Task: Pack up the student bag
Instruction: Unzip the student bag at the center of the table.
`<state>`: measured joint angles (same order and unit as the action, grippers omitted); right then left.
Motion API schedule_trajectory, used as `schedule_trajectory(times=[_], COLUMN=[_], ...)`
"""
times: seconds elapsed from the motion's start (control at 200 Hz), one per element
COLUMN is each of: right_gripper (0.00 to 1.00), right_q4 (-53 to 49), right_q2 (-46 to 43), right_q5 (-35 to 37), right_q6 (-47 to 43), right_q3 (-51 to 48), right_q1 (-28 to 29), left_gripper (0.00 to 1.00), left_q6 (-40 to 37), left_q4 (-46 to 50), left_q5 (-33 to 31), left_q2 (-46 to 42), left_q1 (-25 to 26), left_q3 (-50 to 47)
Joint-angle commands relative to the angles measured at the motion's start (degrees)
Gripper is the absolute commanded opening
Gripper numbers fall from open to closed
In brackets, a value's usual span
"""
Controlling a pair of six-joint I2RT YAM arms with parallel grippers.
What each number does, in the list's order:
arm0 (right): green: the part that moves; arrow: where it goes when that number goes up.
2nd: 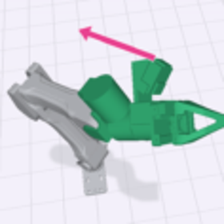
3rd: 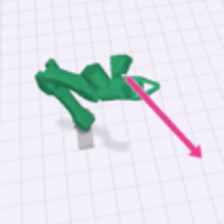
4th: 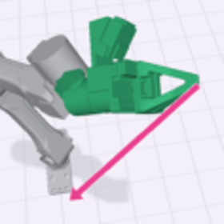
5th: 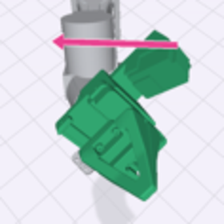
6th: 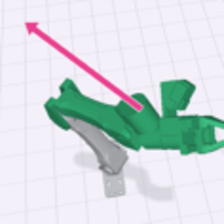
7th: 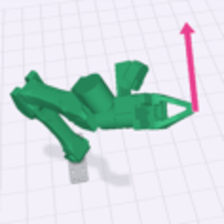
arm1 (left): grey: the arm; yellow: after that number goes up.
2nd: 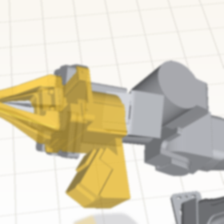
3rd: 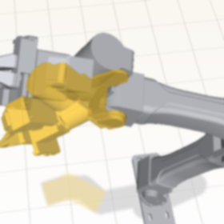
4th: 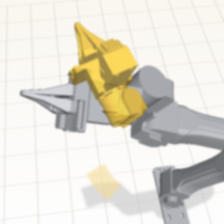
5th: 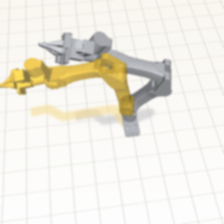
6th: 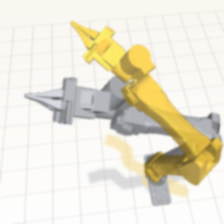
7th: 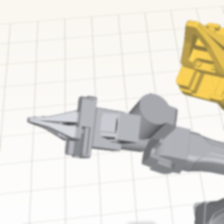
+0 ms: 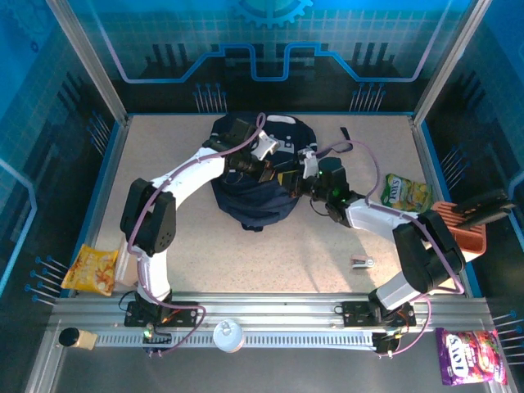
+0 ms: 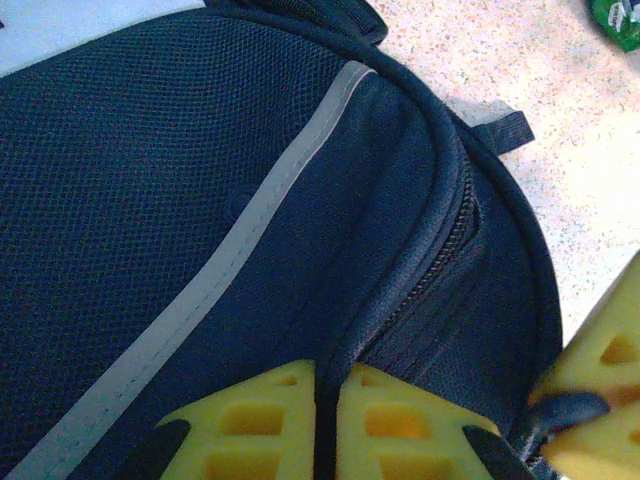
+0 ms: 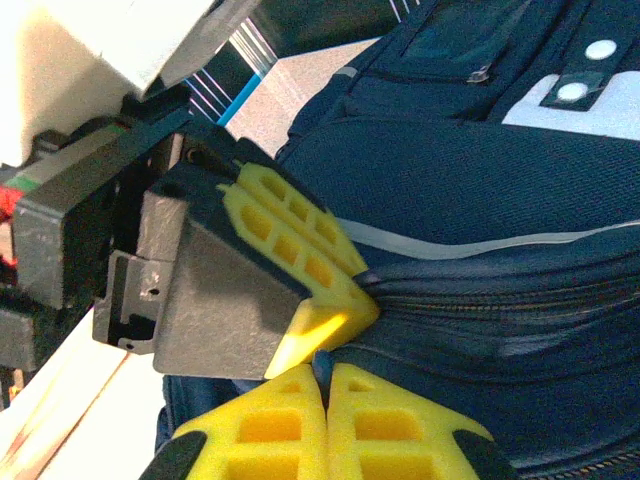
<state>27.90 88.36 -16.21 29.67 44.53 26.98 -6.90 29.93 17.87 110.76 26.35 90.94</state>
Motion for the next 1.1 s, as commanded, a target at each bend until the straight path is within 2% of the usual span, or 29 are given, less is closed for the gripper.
schedule_trajectory(times=[0.0, 0.21, 0.465, 0.585, 0.685, 0.84, 0.981, 1.091], right_gripper=[0.08, 0.17, 0.12, 0.13, 0.19, 0.36, 0.45, 0.52], right_q4=[2.42, 0.43, -0.3, -1.74, -4.32, -4.35, -9.94, -10.41], right_q2=[-2.13, -5.41, -5.43, -5.3, -6.23, -10.85, -11.02, -9.63], right_q5=[-3.71, -2.09, -5.69, -7.15, -5.75, -2.61, -5.5, -7.75], right_q6=[-0.23, -0.75, -0.56, -1.19, -1.4, 2.85, 9.64, 17.81], right_q3=[-1.99, -4.37, -5.0, -4.68, -4.55, -7.54, -4.89, -3.29], right_q1=[3.24, 2.72, 2.72, 2.59, 1.92, -2.88, -7.03, -9.3], left_gripper=[0.1, 0.1, 0.1, 0.1, 0.1, 0.1, 0.11, 0.11], left_q6=[2.99, 2.19, 2.42, 2.24, 1.86, -0.03, -1.26, -1.61], left_q4=[-7.62, -8.76, -10.42, -10.95, -11.12, -11.26, -12.2, -13.65], left_q5=[2.13, 1.82, 2.78, 4.09, 3.83, 1.75, 1.19, 1.82], left_q2=[0.69, -0.87, -1.42, -1.4, -1.71, -3.31, -5.04, -6.46], left_q1=[-0.07, -0.18, -0.21, -0.17, -0.17, -0.24, -0.27, -0.2], left_q3=[3.21, 1.72, 1.17, 1.17, 0.85, -1.17, -3.1, -4.64])
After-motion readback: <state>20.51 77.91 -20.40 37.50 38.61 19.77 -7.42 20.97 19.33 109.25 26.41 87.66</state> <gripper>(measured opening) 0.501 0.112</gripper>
